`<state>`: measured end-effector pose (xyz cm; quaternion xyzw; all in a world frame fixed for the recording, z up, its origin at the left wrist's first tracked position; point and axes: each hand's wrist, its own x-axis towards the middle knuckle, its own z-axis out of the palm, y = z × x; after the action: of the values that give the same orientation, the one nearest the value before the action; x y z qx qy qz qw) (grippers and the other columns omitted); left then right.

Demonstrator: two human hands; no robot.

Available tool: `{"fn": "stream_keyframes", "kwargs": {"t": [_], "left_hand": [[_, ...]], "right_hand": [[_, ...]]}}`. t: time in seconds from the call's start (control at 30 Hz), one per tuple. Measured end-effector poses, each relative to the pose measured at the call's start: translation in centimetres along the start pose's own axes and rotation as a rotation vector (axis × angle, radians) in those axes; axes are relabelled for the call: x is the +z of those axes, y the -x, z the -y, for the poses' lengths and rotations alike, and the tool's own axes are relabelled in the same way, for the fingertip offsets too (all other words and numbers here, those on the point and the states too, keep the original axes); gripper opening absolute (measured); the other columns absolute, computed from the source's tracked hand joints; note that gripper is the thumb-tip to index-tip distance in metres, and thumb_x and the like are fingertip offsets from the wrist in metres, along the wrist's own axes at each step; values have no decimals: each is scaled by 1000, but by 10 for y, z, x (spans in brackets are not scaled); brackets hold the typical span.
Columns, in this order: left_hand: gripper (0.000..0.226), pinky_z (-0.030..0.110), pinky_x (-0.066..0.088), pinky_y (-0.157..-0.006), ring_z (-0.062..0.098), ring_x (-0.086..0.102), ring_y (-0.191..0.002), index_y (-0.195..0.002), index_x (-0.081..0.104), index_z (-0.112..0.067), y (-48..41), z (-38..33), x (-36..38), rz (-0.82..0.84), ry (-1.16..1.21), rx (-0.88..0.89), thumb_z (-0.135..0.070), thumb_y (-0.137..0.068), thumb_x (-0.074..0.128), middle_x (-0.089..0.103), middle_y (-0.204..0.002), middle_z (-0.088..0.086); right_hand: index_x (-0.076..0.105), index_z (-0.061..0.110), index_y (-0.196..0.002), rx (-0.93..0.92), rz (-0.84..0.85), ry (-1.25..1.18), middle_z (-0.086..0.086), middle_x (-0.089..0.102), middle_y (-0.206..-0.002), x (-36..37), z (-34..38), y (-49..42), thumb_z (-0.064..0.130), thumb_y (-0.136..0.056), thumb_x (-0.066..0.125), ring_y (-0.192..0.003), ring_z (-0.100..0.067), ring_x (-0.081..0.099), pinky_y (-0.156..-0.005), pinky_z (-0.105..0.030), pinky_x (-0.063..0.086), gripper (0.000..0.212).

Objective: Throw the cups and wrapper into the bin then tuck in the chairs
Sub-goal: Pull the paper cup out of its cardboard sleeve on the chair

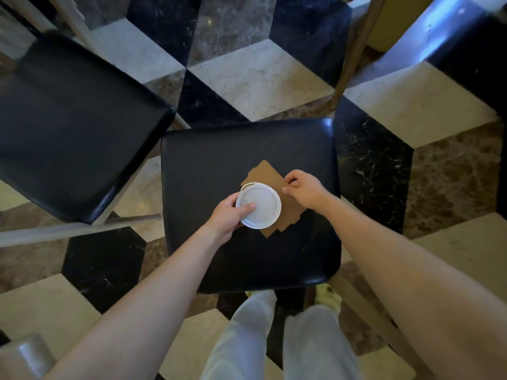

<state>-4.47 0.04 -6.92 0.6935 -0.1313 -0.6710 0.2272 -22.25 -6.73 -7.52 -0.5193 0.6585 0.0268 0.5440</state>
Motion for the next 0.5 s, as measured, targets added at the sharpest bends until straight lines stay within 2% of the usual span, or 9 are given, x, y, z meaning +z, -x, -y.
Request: {"fn": "stream_keyframes", "kwargs": {"t": [0.1,0.2,0.27,0.37,0.5], "left_hand": [[49,35,53,-87,23,55,-115,-132,50,-16,6,-11,27,-46,-43,28,-11,-86,67,56,-126,4],[61,37,55,-85,21,54,-109,-134,41,-17,12,-21,58,-121,46,56,-8,-82,71,51,-126,3],[70,42,55,-91,24,55,-111,-138,37,-16,15,-30,83,-146,128,57,-8,-80,74,49,-130,4],[81,45,54,-94,29,53,-121,-145,30,-16,18,-45,120,-165,193,56,-8,-78,75,46,-137,4],[77,30,58,-75,23,61,-112,-143,38,-14,27,-60,178,-91,158,97,-11,-77,77,54,-137,7]], "right_hand": [[57,15,-118,-23,16,-138,-6,62,-113,-29,-6,6,19,-95,54,-107,-22,58,-86,-31,45,24],[54,15,-126,-3,-23,-304,-7,59,-124,-54,-5,10,18,-97,50,-113,-22,55,-100,-38,44,29],[53,14,-128,-34,-27,-343,-5,58,-125,-70,-4,14,17,-98,48,-111,-18,53,-94,-32,42,31],[55,12,-127,-97,6,-263,-6,59,-123,-102,-7,29,16,-99,45,-111,-21,54,-87,-30,41,29],[53,14,-127,-86,-61,-322,-6,58,-123,-162,-39,55,18,-101,42,-112,-23,54,-84,-30,39,29]]}}
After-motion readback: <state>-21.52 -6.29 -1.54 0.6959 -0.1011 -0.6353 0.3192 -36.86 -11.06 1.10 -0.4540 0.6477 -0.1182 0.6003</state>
